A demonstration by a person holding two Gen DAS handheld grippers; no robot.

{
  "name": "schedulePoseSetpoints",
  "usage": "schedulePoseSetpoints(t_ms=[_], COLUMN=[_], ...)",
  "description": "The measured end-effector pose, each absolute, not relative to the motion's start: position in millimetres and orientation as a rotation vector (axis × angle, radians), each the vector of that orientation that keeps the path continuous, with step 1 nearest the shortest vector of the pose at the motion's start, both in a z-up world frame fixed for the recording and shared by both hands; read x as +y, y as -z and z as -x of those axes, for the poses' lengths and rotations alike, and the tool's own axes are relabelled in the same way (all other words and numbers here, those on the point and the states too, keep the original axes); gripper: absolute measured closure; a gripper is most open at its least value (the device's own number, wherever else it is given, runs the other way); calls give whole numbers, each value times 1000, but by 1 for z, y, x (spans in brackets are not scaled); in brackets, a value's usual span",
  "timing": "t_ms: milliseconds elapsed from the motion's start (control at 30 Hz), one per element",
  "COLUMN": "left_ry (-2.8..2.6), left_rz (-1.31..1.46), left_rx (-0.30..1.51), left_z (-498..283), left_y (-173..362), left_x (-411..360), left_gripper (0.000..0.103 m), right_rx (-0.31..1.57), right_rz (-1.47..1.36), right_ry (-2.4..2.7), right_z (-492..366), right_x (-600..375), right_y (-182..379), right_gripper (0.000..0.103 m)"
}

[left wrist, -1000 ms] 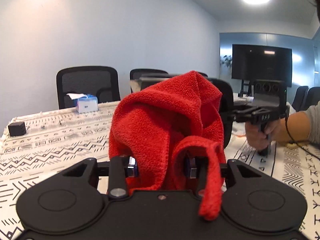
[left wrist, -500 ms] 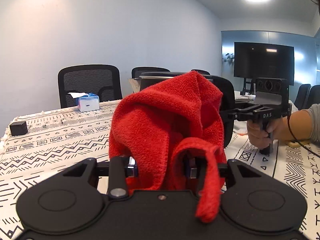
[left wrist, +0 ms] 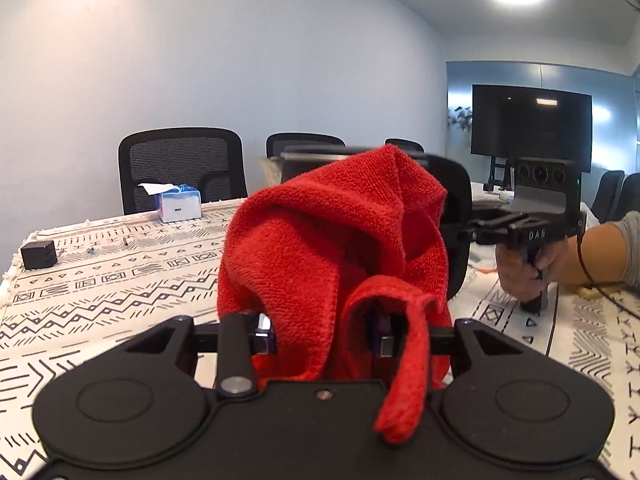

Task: Clean container
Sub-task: 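Rub the red towel over the kettle side with the left gripper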

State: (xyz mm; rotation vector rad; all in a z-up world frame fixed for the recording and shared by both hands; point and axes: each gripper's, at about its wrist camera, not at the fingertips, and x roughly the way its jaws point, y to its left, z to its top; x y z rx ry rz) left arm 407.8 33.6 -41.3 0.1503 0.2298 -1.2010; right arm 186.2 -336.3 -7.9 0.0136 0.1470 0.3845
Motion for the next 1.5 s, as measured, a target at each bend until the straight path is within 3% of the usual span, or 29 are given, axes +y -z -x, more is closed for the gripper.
schedulePoseSetpoints(t_ms=[133,367,600,833,1500], left_ry=[1231,1232,1311,1369,1425], left_rz=[-100,-160,-177,-122,-223], left_rx=[166,287,217,273,211], left_z=[-405,-419,-428,-450,-452], left_y=[32,55,31,56,15], left_x=[42,36,38,42,38], left_gripper=[61,61,61,61,62], right_rx=[147,147,147,148,147], right_rz=[-14,-14,-17,-19,-19], right_ry=[-385,-386,-387,-385,-385], right_z=[-188,-190,-189,-188,-187], right_x=[-337,-338,-338,-338,-338], right_y=[8,8,9,9,8], right_gripper=[72,72,72,72,72])
